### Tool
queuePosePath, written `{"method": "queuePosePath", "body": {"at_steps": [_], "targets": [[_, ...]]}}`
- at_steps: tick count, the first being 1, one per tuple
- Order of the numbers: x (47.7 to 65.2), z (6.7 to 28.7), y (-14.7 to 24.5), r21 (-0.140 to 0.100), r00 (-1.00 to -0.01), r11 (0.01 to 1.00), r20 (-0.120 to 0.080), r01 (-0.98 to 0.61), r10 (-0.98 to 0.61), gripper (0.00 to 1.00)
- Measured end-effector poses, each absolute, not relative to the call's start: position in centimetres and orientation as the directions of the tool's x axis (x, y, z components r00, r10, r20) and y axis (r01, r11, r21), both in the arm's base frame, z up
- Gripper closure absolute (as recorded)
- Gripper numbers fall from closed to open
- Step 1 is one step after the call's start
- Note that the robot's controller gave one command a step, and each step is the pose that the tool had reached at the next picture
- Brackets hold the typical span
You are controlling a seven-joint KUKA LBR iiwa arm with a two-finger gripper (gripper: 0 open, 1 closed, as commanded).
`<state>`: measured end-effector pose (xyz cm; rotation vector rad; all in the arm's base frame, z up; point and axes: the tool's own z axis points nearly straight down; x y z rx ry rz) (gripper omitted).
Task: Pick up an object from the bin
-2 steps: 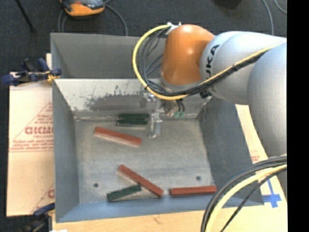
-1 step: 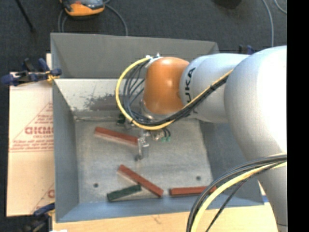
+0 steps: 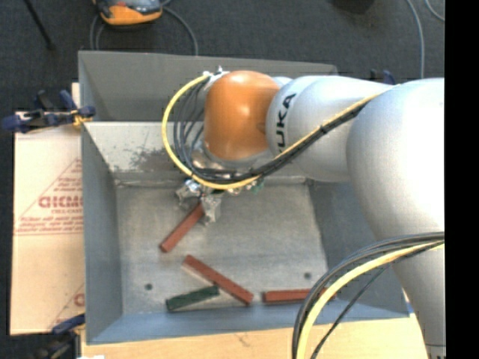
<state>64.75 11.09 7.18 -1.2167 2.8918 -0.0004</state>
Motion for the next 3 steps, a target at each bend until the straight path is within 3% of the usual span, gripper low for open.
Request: {"method": "queuePosePath", "body": {"at_steps": [1,2,3], "targets": [[64.7,7.2,11.1,-0.001,-0.700,0.700,-0.004,-0.714,-0.714,1.00],[63.0,11.6,8.4,0.005,-0.698,0.698,0.004,-0.716,-0.716,1.00],[64.6,22.9,13.3,0.000,-0.756,0.756,-0.006,-0.655,-0.655,1.00]]}}
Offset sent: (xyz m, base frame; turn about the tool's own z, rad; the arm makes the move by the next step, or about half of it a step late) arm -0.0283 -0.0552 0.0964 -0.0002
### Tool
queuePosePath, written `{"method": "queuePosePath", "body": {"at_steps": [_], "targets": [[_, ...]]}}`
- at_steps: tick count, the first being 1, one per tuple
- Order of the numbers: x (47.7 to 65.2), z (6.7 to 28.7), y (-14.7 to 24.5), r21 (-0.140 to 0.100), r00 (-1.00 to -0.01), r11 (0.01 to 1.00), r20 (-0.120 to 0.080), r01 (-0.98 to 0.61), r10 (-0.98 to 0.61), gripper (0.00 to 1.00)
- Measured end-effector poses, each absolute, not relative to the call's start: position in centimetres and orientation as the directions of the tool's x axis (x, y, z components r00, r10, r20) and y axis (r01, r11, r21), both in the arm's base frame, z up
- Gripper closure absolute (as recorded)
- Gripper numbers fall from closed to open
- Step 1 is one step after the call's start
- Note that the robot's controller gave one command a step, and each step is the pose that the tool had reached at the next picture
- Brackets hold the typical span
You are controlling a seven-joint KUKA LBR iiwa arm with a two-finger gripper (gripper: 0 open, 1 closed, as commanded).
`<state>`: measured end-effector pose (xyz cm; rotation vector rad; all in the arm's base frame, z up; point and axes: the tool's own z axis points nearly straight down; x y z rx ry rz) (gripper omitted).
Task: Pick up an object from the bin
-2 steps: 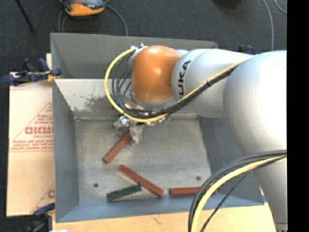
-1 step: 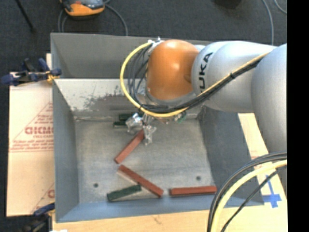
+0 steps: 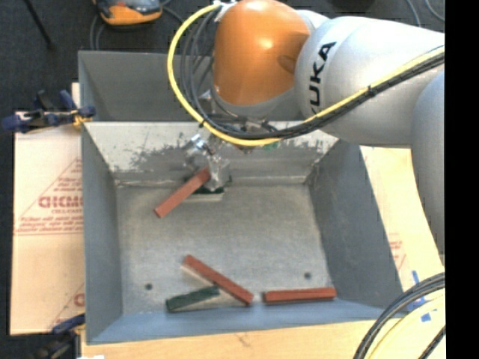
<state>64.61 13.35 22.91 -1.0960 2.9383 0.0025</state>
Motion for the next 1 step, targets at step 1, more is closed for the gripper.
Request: {"method": "queuePosePath", "body": {"at_steps": [1], "targets": [[64.61,22.91,13.34,0.000,-0.756,0.756,-0.006,-0.655,-0.655,1.00]]}}
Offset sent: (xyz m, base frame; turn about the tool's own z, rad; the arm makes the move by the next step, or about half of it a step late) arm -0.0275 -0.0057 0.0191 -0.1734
